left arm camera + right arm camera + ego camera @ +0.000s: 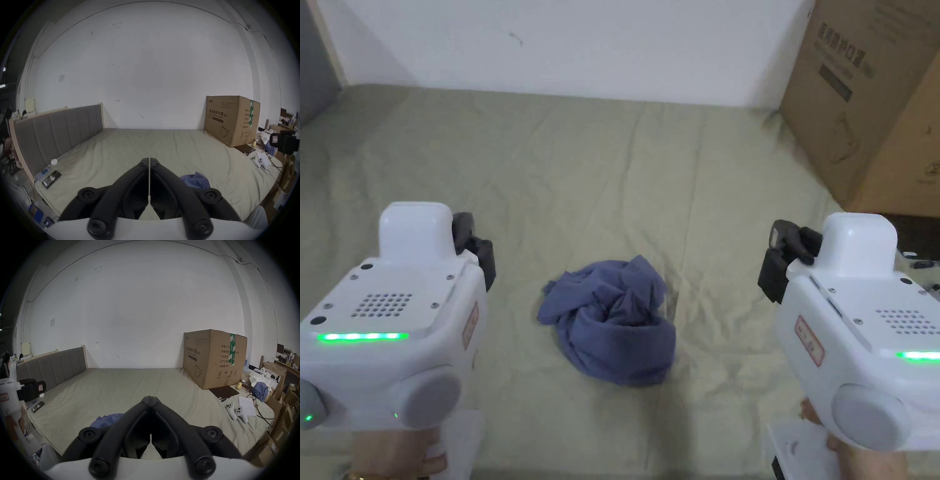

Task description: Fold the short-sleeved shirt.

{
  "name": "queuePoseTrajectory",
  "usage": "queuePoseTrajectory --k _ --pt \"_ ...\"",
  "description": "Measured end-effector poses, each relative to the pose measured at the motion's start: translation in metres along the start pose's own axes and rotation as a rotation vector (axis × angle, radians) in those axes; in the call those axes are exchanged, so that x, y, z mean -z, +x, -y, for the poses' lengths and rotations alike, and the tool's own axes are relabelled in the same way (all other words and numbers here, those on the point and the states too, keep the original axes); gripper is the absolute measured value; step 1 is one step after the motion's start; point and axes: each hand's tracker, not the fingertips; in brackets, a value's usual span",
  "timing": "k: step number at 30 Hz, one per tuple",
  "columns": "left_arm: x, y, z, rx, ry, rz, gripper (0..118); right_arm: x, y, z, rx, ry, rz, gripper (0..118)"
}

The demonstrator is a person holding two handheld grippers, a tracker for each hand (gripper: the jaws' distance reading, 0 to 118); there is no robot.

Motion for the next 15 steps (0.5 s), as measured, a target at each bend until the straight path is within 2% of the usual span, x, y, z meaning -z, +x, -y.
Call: queuePoseTrajectory --k 6,11,13,15 --pt "-0.008 -0.005 0.018 -0.065 -0.062 0.013 0 0.001 -0.006 0.008 -0.013 -0.027 -0.015 0" --pt "-0.003 -0.004 0.019 -0.06 -0.084 0.011 0 0.004 -0.004 0.01 -0.011 -0.042 -0.014 0" --pt "0.012 -0.004 0.016 -0.068 -0.153 0.019 1 0.007 -0.004 0.01 -0.015 -0.049 -0.01 0" --pt "0.031 -0.003 0.007 -0.081 -0.247 0.046 33 0.01 -0.002 0.01 -0.018 -0.054 -0.007 0"
